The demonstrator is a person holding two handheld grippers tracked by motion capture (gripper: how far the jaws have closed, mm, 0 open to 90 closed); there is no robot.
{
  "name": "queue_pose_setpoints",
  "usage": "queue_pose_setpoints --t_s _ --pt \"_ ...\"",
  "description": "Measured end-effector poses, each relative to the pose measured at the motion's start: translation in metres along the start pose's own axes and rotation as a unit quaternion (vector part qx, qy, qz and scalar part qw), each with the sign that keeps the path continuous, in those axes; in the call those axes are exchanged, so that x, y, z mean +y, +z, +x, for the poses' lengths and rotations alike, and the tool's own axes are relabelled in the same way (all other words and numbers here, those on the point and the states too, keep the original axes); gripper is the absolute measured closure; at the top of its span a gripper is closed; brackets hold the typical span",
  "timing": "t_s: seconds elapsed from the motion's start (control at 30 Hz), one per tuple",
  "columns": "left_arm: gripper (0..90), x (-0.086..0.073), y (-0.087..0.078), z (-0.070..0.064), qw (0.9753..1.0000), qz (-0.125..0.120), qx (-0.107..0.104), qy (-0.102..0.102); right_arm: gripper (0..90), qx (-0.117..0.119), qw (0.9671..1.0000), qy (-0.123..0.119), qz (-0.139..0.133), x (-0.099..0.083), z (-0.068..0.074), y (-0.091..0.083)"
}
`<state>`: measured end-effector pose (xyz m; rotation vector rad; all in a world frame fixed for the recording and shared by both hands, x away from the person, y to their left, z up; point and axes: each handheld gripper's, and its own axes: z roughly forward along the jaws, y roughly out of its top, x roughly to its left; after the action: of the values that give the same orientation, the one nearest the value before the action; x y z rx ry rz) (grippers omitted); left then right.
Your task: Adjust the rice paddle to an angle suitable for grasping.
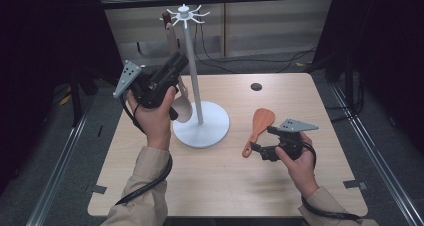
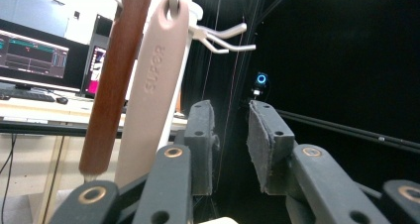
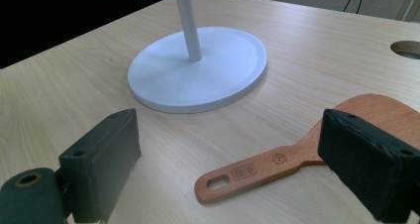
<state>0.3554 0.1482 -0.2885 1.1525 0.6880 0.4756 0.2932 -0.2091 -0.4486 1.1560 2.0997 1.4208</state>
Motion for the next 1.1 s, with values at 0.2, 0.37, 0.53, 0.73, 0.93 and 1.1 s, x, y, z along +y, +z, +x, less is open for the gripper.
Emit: queue_pose_setpoints --t_s 0.2,0.37,0.53,0.73,0.93,1.1 --pt "66.0 -0.009 -0.005 -0.001 1.0000 0.008 -0.003 0.001 8.4 -0.003 1.0000 0.001 0.003 -0.001 -0.002 0.001" --pt "63.1 -0.019 -0.009 -0.002 0.9997 0.022 -0.007 0.008 8.4 -0.004 1.0000 -0.001 0.007 -0.002 -0.001 0.001" --pt "60.1 -0.031 -0.015 -0.001 0.9995 0.032 -0.008 0.003 8.4 -0.004 0.9999 -0.002 0.009 -0.003 -0.001 0.003" --pt "56.7 -0.042 -0.020 0.000 0.9989 0.043 -0.016 0.008 8.4 -0.005 0.9999 -0.004 0.010 -0.004 -0.001 0.003" --pt "51.3 -0.050 -0.024 -0.002 0.9983 0.053 -0.025 0.005 8.4 -0.005 0.9999 -0.003 0.013 -0.004 -0.001 0.004" --pt "47.6 -0.057 -0.027 -0.003 0.9972 0.068 -0.031 0.009 8.4 -0.005 0.9999 -0.002 0.014 -0.004 -0.001 0.004"
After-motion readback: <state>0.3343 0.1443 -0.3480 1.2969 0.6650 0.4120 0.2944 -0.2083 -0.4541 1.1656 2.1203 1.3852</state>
